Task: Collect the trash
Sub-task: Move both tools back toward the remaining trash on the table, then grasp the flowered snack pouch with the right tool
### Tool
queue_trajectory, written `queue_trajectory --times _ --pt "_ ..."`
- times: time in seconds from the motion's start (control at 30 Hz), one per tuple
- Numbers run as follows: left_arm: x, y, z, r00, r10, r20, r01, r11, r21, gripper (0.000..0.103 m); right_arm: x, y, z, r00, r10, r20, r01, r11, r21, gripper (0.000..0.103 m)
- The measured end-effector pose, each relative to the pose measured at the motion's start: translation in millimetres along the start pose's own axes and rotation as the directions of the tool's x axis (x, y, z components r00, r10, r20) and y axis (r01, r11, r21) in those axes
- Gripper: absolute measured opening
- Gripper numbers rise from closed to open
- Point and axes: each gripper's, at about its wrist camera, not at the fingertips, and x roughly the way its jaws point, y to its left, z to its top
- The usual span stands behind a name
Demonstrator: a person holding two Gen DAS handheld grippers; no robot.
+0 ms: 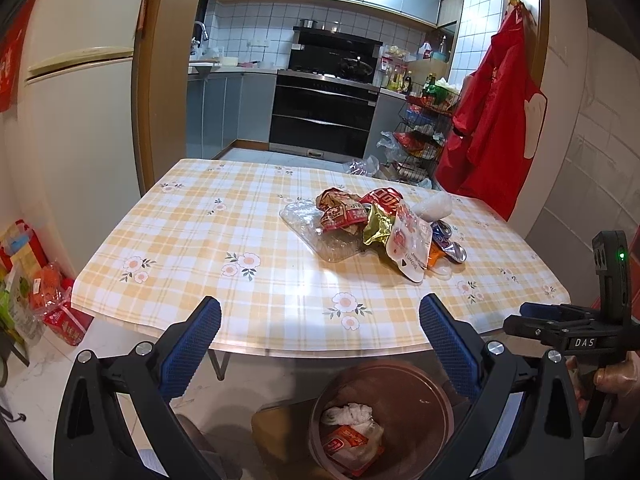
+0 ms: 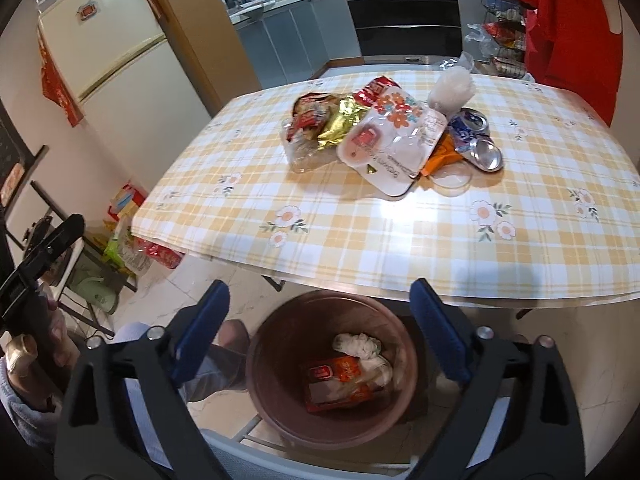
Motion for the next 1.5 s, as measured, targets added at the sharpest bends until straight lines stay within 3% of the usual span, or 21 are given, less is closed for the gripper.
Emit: queue_trajectory --times 0.1,0.93,1.33,1.5 --pt "1.7 0.2 0.0 1.000 0.002 -0.003 -0.002 1.000 -0.002 0.097 0.6 -5.0 1.1 1.000 -0.023 0.002 0.023 1.000 0.017 0.097" --pt "71.7 -5.1 -0.6 0.991 0.004 -0.133 -0.003 1.000 0.005 0.097 20.6 -75.8 16.9 0.981 -0.194 0.017 0.192 0.979 0.061 0.097" --pt "111.7 1.1 1.7 0.983 -0.004 -0.186 0.002 1.000 -0.012 0.097 53.2 -94.5 30.0 0.976 -0.213 -0.038 0.216 0.972 0.090 0.097" --pt "133.7 3.5 9.3 0.982 -0.012 -0.187 0.009 1.000 -0.015 0.097 73.4 -96.1 53.4 0.974 -0.226 -0.030 0.228 0.968 0.107 0.097"
